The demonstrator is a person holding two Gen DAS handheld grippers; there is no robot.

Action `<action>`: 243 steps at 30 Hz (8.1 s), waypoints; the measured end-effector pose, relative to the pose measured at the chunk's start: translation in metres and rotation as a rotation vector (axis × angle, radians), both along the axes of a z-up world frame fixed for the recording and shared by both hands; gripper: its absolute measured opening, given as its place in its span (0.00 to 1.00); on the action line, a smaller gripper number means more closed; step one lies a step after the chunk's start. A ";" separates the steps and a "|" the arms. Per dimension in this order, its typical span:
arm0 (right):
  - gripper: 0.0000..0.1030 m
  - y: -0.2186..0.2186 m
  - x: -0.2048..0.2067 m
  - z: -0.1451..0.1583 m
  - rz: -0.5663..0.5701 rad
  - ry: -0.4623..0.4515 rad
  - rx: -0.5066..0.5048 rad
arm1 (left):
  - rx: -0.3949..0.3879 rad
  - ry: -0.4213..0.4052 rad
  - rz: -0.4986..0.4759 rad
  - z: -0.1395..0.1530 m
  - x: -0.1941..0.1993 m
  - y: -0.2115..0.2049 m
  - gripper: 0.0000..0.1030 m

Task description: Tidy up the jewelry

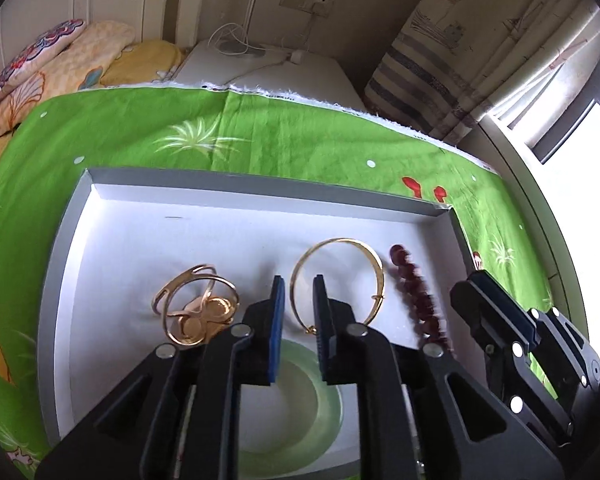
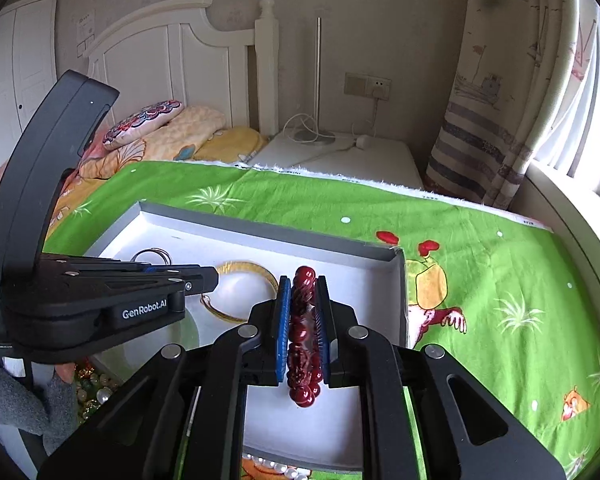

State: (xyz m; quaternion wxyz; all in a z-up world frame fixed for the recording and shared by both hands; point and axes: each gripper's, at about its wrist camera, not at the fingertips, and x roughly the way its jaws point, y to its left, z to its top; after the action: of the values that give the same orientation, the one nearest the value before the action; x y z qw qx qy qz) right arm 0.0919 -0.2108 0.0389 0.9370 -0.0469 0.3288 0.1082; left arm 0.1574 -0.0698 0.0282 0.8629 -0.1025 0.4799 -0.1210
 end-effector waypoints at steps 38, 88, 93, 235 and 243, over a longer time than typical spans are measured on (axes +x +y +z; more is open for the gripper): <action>0.77 -0.034 -0.161 -0.026 -0.010 -0.136 0.332 | -0.003 -0.264 0.124 -0.003 -0.188 0.120 0.80; 0.31 0.050 -0.132 -0.037 0.149 0.163 0.275 | -0.120 -0.318 0.020 -0.006 -0.229 0.144 0.07; 0.29 0.057 -0.123 -0.044 0.117 0.210 0.237 | -0.137 -0.333 0.012 -0.005 -0.231 0.145 0.08; 0.29 -0.049 -0.004 -0.009 -0.080 0.057 0.272 | 0.220 -0.242 -0.084 0.020 -0.019 -0.001 0.73; 0.58 -0.056 -0.033 0.007 -0.053 -0.006 0.309 | 0.185 -0.313 -0.013 0.040 -0.056 0.029 0.91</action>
State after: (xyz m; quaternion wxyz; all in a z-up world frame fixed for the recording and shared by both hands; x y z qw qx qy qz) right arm 0.0588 -0.2666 0.0461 0.9365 0.1062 0.3066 0.1325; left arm 0.1010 -0.0413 0.0680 0.9319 0.0004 0.3497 -0.0966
